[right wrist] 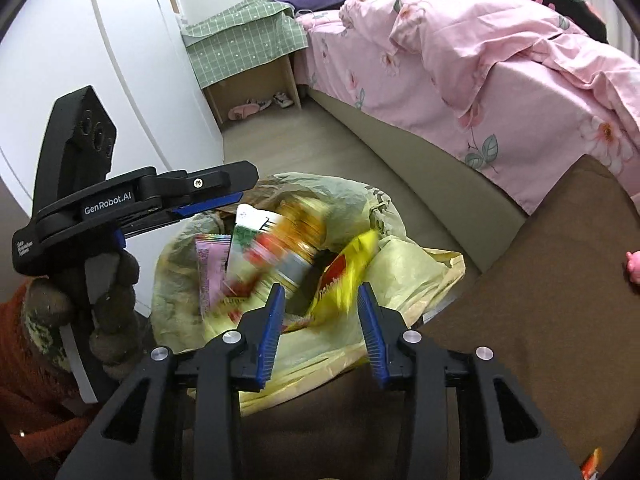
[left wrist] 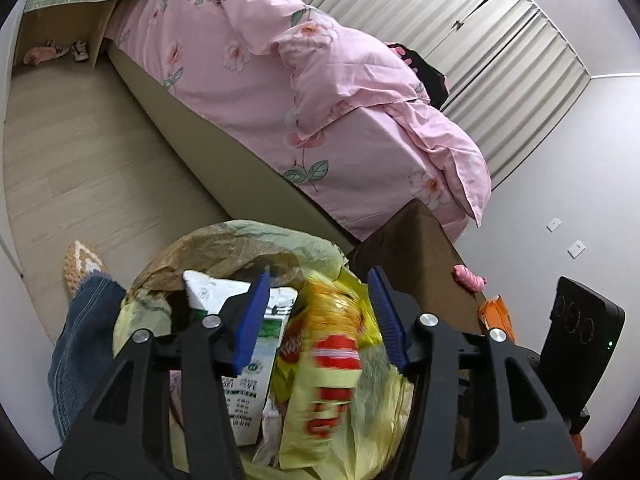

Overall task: Collect trash
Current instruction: 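Move both grippers back over the table toward the orange plastic bag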

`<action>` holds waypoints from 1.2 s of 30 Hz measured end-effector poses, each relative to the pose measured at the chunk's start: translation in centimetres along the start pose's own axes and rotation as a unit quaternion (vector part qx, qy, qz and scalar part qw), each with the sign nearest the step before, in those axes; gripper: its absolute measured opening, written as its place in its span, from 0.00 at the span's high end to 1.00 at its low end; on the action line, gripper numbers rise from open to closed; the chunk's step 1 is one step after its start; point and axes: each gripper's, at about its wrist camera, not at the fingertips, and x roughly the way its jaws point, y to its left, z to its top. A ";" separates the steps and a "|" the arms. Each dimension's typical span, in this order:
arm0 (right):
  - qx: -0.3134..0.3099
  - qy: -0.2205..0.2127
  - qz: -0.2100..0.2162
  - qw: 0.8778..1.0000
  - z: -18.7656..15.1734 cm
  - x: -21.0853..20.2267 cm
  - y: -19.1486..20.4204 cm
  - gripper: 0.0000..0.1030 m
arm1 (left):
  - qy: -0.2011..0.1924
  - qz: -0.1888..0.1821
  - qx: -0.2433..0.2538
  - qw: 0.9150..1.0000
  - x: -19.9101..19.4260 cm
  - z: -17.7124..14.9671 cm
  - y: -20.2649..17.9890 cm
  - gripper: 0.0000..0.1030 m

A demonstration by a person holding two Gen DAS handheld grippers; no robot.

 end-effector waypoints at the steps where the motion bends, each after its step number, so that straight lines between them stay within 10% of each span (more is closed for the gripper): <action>1: 0.001 -0.006 -0.003 1.000 0.0 -0.5 0.0 0.65 | 0.001 0.003 -0.002 1.000 -0.3 0.0 0.0 0.52; 15: 0.087 -0.108 -0.092 0.986 -5.9 -12.8 -5.5 0.57 | -0.006 0.013 0.148 0.989 -2.8 -1.4 -10.5 0.51; 36: 0.230 -0.136 -0.230 0.936 -20.8 -22.7 -15.9 0.50 | 0.138 -0.077 0.306 0.939 7.7 -11.7 -24.5 0.50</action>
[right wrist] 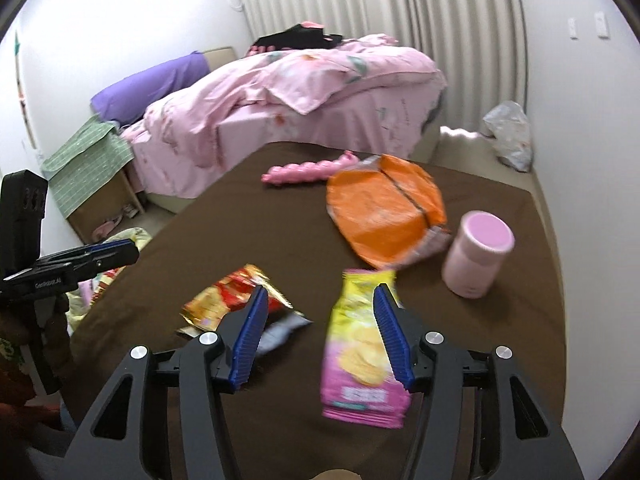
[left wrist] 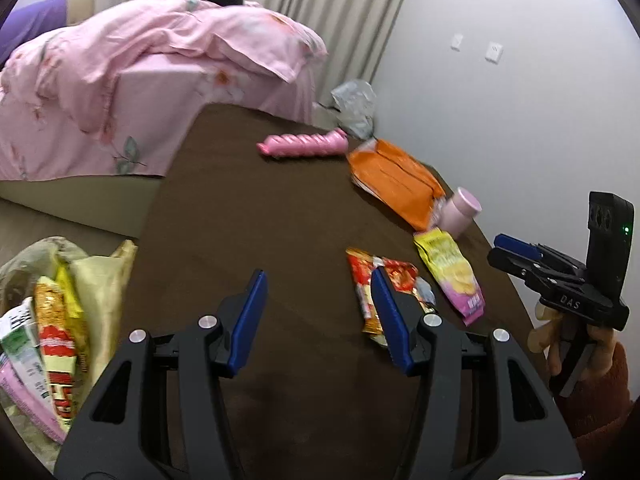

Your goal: Collect trash

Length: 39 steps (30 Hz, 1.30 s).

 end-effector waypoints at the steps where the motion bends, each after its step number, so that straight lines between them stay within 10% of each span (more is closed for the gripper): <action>1: 0.003 0.001 -0.004 1.000 -0.3 0.0 -0.4 0.50 | 0.005 -0.003 0.006 1.000 0.5 0.0 -0.5 0.50; 15: 0.033 0.030 -0.039 0.998 -3.8 0.5 -4.0 0.49 | 0.051 -0.061 0.165 0.983 15.0 11.5 -6.5 0.47; 21: 0.084 0.043 -0.026 0.995 -4.6 0.7 -5.0 0.48 | 0.133 -0.013 0.091 0.987 23.9 14.6 -5.8 0.49; 23: 0.095 0.060 -0.016 0.994 -5.1 0.9 -5.0 0.36 | 0.156 -0.024 0.061 0.986 25.1 14.4 -5.5 0.62; 27: 0.093 0.077 -0.009 0.993 -5.4 0.7 -4.7 0.36 | 0.153 -0.037 0.054 0.986 22.7 13.4 -5.4 0.90; 39: 0.079 0.078 -0.013 0.994 -7.4 0.6 -3.0 0.36 | -0.023 0.038 -0.071 0.996 -3.0 6.4 1.1 0.91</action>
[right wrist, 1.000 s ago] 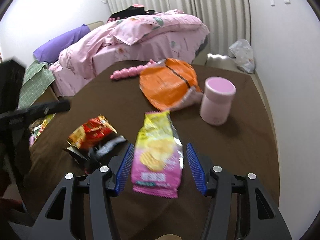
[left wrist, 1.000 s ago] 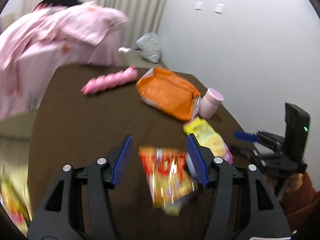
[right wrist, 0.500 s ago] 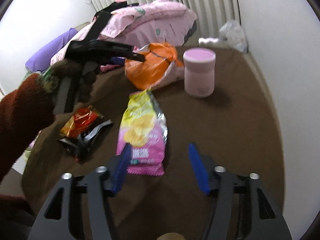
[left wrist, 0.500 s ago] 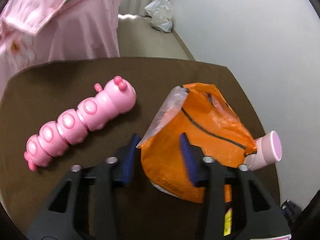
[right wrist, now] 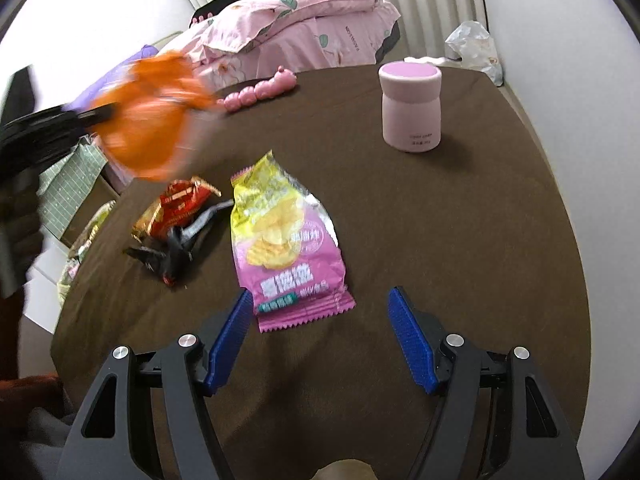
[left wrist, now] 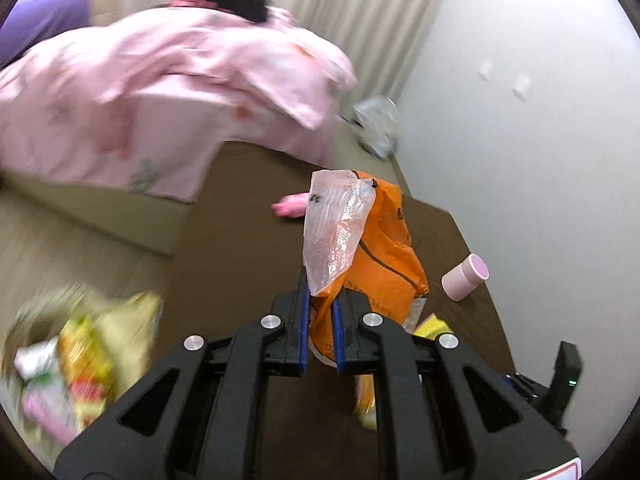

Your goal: Collect trash

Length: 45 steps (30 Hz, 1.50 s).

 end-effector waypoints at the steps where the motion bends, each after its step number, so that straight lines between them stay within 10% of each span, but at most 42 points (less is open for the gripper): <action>1: -0.011 -0.001 -0.009 1.000 -0.2 0.1 0.4 0.36 | -0.001 0.005 -0.007 1.000 -1.2 -0.8 0.7 0.91; 15: -0.076 -0.017 -0.095 0.992 -1.0 -0.5 3.1 0.35 | 0.082 0.043 -0.042 0.995 -3.2 -13.2 5.3 0.86; 24: -0.138 -0.046 0.043 0.988 1.4 -0.3 9.2 0.35 | 0.016 0.060 -0.016 0.998 -5.6 -12.5 5.6 0.65; 31: -0.212 -0.018 0.021 0.977 2.0 3.8 12.1 0.37 | 0.011 0.030 0.001 0.999 -6.1 -12.4 4.8 0.57; 35: -0.203 -0.012 0.022 0.979 1.6 3.4 12.4 0.69 | 0.019 0.030 0.002 0.999 -5.7 -12.5 4.6 0.57; 45: -0.139 -0.049 0.012 0.989 0.6 -0.4 10.3 0.74 | 0.027 0.038 0.009 0.999 -4.2 -12.6 4.3 0.50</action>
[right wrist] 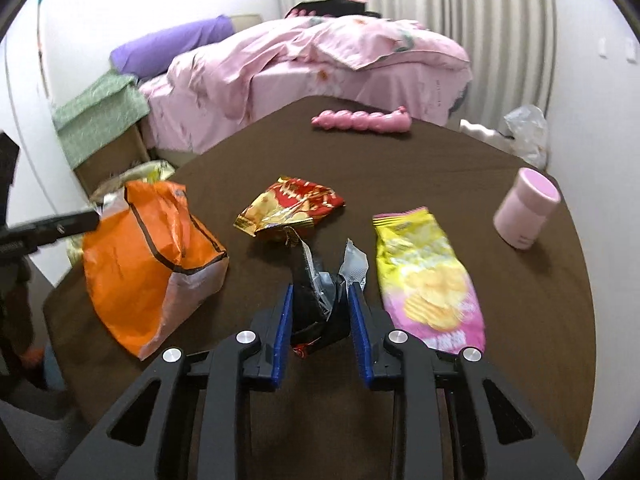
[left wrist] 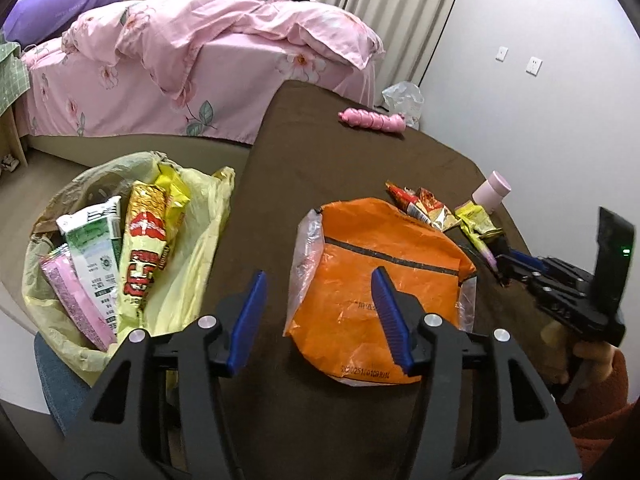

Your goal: Collect trash

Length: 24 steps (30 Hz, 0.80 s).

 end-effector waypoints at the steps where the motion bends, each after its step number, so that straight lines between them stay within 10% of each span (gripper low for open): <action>1: -0.002 0.000 -0.003 1.000 -0.1 -0.3 0.4 0.74 | 0.007 0.002 0.001 1.000 0.5 0.1 -0.1 0.50; 6: -0.008 -0.005 -0.014 1.000 0.2 -1.4 1.3 0.74 | 0.055 -0.014 -0.034 0.998 2.6 0.3 0.6 0.52; 10: -0.012 -0.013 -0.014 1.000 0.3 -2.5 2.5 0.74 | 0.071 -0.049 -0.059 0.994 2.3 0.0 1.2 0.81; 24: -0.024 -0.026 -0.013 0.999 1.9 -3.7 5.8 0.74 | -0.050 0.009 -0.013 0.999 -6.7 0.1 1.7 0.85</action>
